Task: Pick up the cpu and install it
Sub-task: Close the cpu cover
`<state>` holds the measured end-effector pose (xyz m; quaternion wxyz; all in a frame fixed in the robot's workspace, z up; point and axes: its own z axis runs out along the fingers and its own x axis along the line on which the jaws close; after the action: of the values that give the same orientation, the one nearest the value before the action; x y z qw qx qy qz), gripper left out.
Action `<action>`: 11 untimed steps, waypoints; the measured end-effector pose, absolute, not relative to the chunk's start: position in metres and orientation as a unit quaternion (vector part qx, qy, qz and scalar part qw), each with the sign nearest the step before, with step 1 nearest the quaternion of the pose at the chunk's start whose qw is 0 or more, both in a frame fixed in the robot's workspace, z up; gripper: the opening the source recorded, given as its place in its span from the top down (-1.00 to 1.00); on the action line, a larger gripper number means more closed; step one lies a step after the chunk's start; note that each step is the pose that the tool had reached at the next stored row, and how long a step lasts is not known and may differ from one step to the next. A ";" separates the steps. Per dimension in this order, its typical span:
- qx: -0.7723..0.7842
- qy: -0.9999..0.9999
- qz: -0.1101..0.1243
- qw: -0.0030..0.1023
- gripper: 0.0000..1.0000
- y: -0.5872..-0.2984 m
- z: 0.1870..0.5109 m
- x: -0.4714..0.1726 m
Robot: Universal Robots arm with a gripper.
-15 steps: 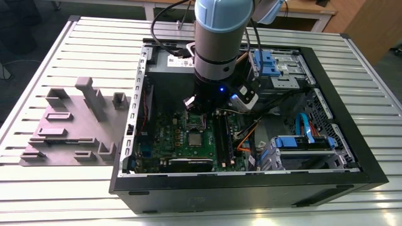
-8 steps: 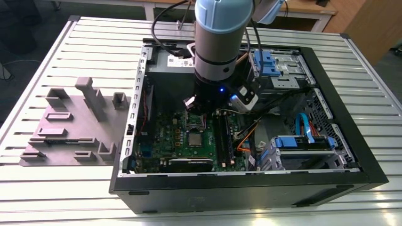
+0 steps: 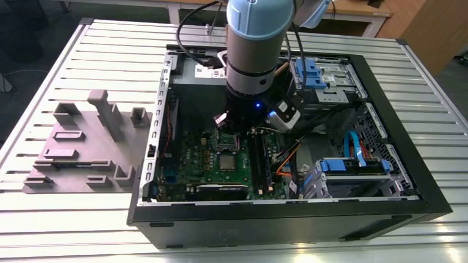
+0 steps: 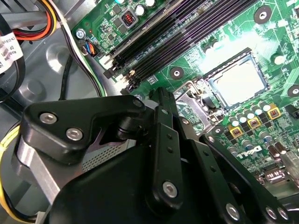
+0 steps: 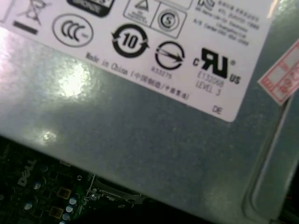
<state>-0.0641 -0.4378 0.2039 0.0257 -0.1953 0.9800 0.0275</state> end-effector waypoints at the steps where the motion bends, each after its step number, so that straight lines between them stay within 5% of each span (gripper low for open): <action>1: -0.195 0.980 0.027 0.026 0.80 -0.438 0.204 -0.065; 11: -0.195 0.980 0.027 0.029 0.80 -0.438 0.208 -0.068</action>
<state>-0.0684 -0.4380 0.2083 0.0295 -0.1954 0.9799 0.0269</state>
